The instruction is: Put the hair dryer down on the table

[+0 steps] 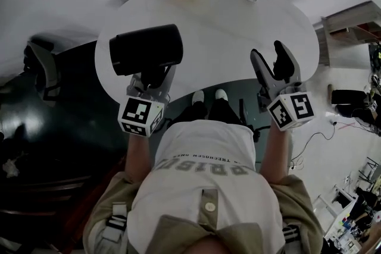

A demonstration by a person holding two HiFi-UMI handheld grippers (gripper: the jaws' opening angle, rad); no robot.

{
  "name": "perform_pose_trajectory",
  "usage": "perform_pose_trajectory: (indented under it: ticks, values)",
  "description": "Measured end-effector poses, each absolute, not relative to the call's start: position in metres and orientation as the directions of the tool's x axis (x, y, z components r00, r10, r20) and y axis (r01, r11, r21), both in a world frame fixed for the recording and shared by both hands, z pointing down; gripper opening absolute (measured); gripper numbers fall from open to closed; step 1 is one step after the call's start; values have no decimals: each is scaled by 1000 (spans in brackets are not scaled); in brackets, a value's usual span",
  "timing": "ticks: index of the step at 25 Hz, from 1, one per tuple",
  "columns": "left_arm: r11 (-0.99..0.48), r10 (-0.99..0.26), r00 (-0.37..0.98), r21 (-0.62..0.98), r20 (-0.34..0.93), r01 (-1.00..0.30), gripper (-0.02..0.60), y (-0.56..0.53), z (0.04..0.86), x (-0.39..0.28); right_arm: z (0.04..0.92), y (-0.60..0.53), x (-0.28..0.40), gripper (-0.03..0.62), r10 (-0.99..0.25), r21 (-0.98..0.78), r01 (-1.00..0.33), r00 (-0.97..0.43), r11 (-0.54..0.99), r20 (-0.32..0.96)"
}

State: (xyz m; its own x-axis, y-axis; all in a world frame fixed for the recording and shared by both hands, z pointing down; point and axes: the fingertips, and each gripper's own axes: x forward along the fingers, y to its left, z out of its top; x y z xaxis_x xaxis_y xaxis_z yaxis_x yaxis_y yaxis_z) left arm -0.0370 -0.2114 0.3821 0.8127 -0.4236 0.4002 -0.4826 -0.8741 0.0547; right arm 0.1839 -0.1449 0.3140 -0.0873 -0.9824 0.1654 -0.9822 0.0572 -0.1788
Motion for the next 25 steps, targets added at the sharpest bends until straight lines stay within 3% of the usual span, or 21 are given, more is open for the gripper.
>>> perform_pose_trajectory:
  ticks: [11, 25]
  values:
    - [-897, -375, 788, 23, 488, -441, 104, -215, 417, -22, 335, -167, 170, 322, -921, -47, -965, -259, 257, 291]
    - [-913, -267, 720, 72, 641, -402, 104, -195, 472, -7, 385, -181, 142, 361, -728, 52, -824, -467, 564, 501]
